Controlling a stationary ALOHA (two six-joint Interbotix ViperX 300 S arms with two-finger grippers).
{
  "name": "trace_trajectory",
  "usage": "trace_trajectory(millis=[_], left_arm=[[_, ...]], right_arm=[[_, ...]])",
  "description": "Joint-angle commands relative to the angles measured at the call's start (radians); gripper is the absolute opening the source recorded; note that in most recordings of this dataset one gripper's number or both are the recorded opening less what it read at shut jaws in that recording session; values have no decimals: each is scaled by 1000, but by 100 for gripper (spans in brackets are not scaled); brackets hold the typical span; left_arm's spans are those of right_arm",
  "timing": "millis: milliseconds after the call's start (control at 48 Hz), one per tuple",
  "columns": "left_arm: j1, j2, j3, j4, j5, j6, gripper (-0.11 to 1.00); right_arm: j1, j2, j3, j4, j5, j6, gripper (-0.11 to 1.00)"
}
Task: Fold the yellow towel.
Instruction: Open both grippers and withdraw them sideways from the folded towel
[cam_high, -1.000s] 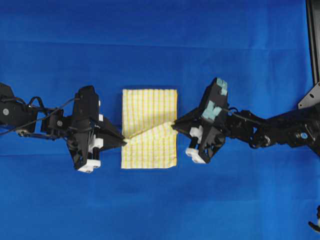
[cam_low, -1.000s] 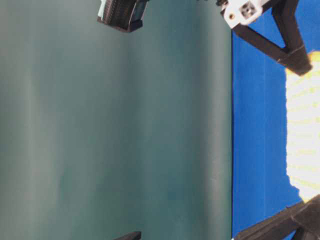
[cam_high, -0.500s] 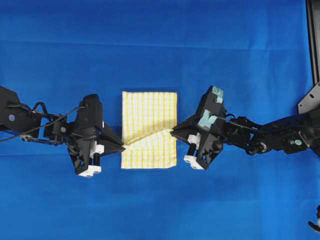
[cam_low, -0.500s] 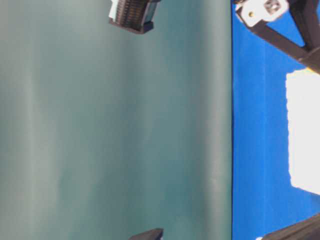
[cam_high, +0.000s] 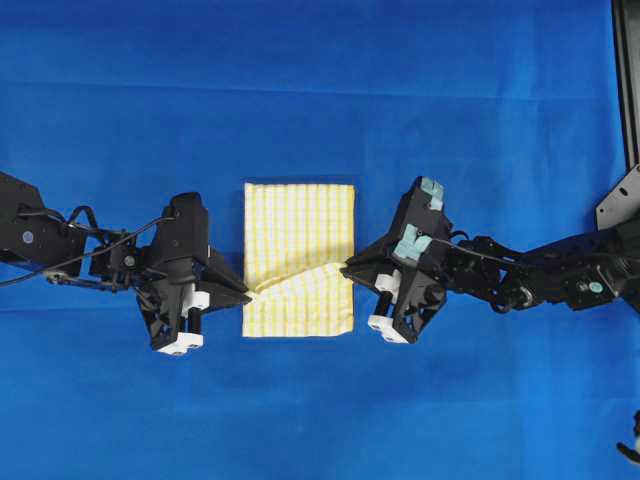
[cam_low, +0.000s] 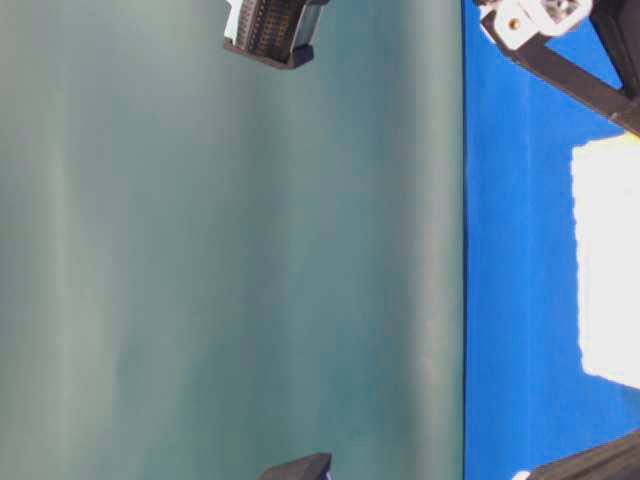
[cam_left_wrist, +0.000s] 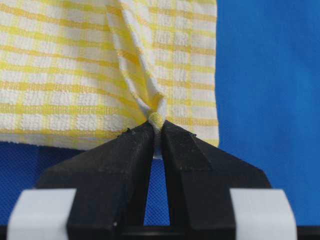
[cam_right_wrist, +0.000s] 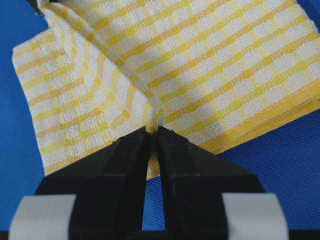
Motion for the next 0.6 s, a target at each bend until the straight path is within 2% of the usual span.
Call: trace_trajectory(millis=[0, 21, 83, 188, 208, 229, 271, 313, 375, 459, 584], left_arm=[[5, -37, -11, 2, -5, 6, 5], [5, -41, -9, 2, -3, 8, 7], [6, -57, -11, 2, -2, 8, 20], [6, -83, -8, 2, 9, 9, 51], [6, -89, -6, 2, 14, 9, 59], [6, -97, -5, 3, 20, 9, 65], [6, -117, -2, 2, 41, 11, 75], [8, -138, 0, 2, 60, 11, 76], [12, -169, 3, 2, 94, 11, 67], [20, -212, 11, 3, 130, 12, 60], [29, -290, 32, 9, 169, 18, 60]], right_arm=[[2, -11, -17, 3, -2, -3, 7], [2, -12, -17, 3, -2, -3, 9], [2, -17, -17, 3, -3, -3, 23], [3, -37, -17, 0, -3, -18, 55], [5, -48, -14, -3, -5, -23, 58], [5, -55, -12, -5, -5, -26, 67], [6, -77, -9, -9, -5, -35, 78], [6, -101, -3, -9, -5, -49, 81], [6, -141, 6, -11, -6, -71, 76], [6, -199, 25, -9, -8, -106, 71], [5, -301, 63, -8, -12, -164, 73]])
